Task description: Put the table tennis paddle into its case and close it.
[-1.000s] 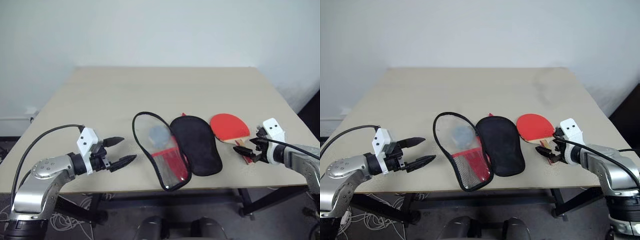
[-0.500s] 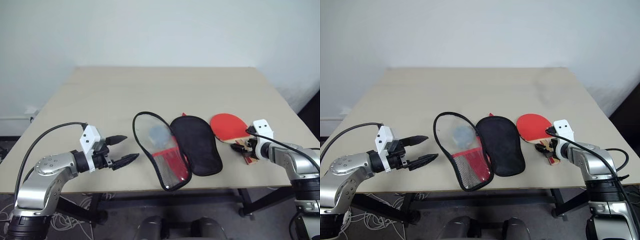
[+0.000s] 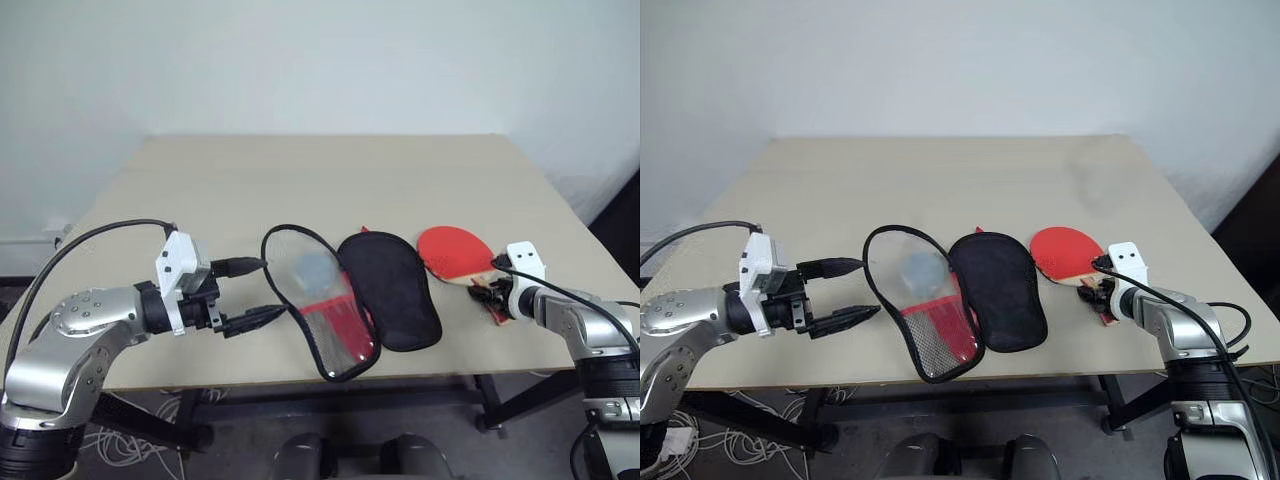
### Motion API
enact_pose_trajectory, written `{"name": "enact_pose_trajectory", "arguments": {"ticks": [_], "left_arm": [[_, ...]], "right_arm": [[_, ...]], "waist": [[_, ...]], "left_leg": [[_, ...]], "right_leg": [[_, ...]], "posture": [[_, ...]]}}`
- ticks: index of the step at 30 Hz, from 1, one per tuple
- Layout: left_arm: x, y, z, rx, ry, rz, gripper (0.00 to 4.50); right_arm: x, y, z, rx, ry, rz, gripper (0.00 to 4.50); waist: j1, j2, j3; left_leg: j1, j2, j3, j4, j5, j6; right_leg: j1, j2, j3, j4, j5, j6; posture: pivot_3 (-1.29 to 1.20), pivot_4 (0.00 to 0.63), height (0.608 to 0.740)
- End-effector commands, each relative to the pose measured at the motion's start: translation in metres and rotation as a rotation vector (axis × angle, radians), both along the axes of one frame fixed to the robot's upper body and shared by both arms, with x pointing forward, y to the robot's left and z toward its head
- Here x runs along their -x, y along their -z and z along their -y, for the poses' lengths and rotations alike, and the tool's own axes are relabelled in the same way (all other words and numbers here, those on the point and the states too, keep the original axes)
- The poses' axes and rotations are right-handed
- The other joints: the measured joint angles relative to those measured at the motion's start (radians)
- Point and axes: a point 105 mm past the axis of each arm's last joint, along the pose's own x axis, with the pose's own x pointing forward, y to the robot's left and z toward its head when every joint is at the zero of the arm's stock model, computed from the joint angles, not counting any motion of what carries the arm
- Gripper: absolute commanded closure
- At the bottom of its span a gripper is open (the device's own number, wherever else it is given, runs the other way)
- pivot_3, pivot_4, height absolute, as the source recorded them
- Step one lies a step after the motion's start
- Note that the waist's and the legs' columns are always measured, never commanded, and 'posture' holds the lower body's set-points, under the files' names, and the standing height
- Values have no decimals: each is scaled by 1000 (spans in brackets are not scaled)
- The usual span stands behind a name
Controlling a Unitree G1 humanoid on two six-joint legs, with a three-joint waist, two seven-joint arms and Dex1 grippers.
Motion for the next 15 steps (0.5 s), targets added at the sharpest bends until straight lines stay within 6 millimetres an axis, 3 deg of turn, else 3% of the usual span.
{"name": "enact_pose_trajectory", "arguments": {"ticks": [1, 4, 8, 11, 15], "left_arm": [[1, -18, 2, 0, 18, 67, 0], [2, -15, 4, 4, 19, 63, 0], [3, -10, 4, 13, 11, 53, 0], [2, -8, 1, 15, 0, 48, 0], [1, -7, 0, 16, -5, 52, 0]], "right_arm": [[-3, -3, 11, 27, 56, 3, 3240], [-7, -9, 15, 27, 92, 31, 3311], [-19, -41, 10, -48, 114, 162, 3311], [-18, -61, -20, -151, 7, 198, 3311], [10, -79, -90, -307, -281, 149, 3311]], "waist": [[0, 0, 0], [-1, 0, 0], [-1, 1, 0], [-3, 1, 1], [-19, 1, 0]], "left_leg": [[0, 0, 0, 0, 0, 0], [0, 0, 0, 0, 0, 0], [0, 0, 0, -1, 1, -1], [-1, -1, 1, -2, 2, -3], [-1, 1, 0, -4, 3, -5]], "right_leg": [[0, 0, 0, 0, 0, 0], [0, 0, 0, 0, 0, 0], [0, 0, 0, 0, 0, 0], [-2, 0, 1, 0, 0, 0], [-3, 2, 2, 1, 0, 0]], "posture": [[0, 0, 706], [0, 0, 706], [0, 0, 706], [0, 0, 706], [0, 0, 706]]}}
